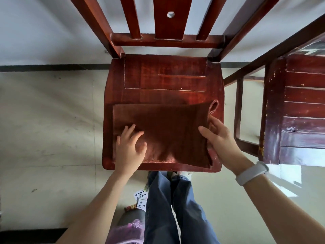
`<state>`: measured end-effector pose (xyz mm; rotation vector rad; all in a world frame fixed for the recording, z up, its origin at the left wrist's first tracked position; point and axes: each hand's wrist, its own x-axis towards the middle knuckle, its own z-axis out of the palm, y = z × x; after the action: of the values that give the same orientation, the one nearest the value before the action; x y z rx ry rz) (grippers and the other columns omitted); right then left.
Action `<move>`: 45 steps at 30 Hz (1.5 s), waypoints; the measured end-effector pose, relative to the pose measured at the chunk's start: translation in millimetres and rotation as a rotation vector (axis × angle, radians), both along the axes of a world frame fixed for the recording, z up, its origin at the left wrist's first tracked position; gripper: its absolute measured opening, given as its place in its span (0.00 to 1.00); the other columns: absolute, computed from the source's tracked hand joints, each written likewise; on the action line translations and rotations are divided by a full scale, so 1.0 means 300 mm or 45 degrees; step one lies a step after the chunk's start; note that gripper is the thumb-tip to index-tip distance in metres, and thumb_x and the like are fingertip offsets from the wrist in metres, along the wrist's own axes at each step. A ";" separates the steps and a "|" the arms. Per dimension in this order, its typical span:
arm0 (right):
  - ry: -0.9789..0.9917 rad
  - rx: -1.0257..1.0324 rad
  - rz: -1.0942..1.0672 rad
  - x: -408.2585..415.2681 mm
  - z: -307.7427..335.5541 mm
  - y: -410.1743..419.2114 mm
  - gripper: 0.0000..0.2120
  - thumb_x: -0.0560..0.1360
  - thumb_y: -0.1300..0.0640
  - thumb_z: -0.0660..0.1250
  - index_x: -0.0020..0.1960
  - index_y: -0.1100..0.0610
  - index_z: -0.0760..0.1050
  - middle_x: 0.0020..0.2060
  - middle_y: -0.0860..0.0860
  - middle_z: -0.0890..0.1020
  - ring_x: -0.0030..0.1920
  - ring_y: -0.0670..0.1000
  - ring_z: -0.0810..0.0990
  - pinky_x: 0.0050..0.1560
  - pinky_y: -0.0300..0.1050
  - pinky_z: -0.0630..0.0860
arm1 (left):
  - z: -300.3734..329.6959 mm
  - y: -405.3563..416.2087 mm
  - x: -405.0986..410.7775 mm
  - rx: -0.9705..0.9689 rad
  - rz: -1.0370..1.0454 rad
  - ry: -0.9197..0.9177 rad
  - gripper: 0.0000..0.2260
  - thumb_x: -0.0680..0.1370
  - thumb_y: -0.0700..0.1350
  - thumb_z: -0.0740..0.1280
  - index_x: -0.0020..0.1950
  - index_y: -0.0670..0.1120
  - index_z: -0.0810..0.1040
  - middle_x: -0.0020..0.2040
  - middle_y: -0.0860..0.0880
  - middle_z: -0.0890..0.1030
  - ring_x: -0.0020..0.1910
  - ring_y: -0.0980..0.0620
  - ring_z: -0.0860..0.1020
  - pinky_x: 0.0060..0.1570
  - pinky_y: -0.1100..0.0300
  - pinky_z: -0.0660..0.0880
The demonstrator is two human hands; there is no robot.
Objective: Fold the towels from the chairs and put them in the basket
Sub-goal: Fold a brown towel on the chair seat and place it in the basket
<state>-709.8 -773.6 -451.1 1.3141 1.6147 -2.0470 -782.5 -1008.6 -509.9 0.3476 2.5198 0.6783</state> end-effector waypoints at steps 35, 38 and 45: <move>0.306 1.236 1.581 -0.472 -0.070 -0.254 0.12 0.77 0.52 0.59 0.61 0.50 0.69 0.47 0.49 0.80 0.45 0.56 0.79 0.41 0.47 0.72 | 0.078 -0.146 0.078 0.658 1.160 -0.502 0.07 0.77 0.39 0.62 0.44 0.51 0.75 0.44 0.46 0.79 0.49 0.42 0.79 0.53 0.40 0.75; 0.335 1.352 1.654 -0.505 -0.107 -0.321 0.13 0.78 0.48 0.57 0.61 0.48 0.68 0.49 0.49 0.81 0.45 0.56 0.80 0.40 0.47 0.72 | 0.050 -0.171 0.078 0.522 1.141 -0.415 0.04 0.78 0.40 0.61 0.50 0.43 0.74 0.43 0.46 0.78 0.47 0.40 0.78 0.51 0.41 0.76; 0.197 1.432 1.732 -0.528 -0.178 -0.368 0.15 0.77 0.47 0.58 0.62 0.51 0.67 0.52 0.52 0.78 0.51 0.57 0.78 0.50 0.53 0.72 | 0.001 -0.187 0.069 0.243 1.101 -0.314 0.12 0.78 0.48 0.61 0.57 0.44 0.76 0.50 0.47 0.81 0.51 0.48 0.77 0.47 0.62 0.67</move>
<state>-868.3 -884.0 -504.4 -0.1006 2.6552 -0.3719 -761.8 -1064.7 -509.6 -0.7697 2.2975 1.1866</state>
